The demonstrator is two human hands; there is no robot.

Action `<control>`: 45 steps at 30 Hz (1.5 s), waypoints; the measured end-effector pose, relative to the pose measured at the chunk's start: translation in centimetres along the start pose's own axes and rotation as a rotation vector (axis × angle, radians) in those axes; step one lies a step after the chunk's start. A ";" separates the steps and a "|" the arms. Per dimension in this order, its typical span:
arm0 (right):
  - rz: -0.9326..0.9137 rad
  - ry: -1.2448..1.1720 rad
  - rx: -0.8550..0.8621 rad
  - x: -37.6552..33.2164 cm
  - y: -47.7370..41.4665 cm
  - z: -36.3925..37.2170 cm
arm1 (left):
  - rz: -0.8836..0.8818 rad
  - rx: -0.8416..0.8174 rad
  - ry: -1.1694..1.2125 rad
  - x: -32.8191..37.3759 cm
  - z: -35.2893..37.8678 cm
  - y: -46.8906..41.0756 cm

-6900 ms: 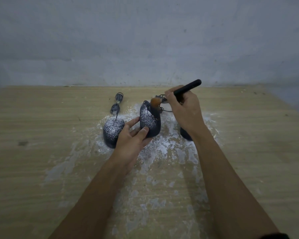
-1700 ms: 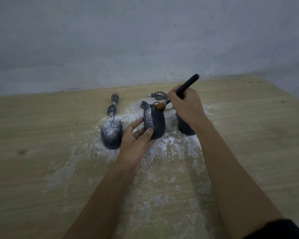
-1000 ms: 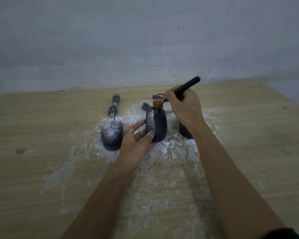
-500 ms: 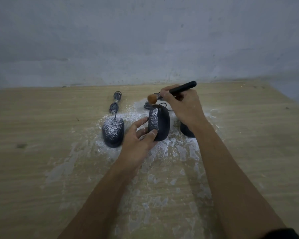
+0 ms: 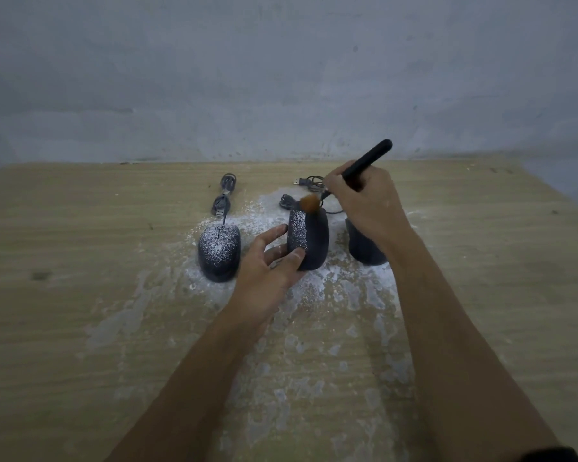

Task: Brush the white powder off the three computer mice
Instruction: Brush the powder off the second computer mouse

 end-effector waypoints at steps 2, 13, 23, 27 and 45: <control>-0.010 -0.033 -0.040 -0.2 0.3 0.5 | -0.003 0.000 0.006 0.1 0.0 0.0; -0.011 -0.084 -0.039 -0.9 0.6 0.9 | -0.011 0.005 0.009 0.4 0.2 0.3; 0.005 -0.096 -0.019 -0.7 0.7 0.9 | -0.006 0.004 -0.002 0.3 0.1 0.3; 0.019 -0.061 0.031 -0.2 0.0 -0.8 | -0.007 0.006 -0.005 0.3 0.1 0.3; 0.013 -0.100 -0.071 -1.1 0.0 -0.7 | -0.007 0.007 0.029 0.2 0.1 0.1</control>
Point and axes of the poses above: each hand's wrist, its own y-axis away from the middle knuckle, its own z-axis out of the palm, x = y × z, the point moved 4 cm from there along -y, towards the middle knuckle
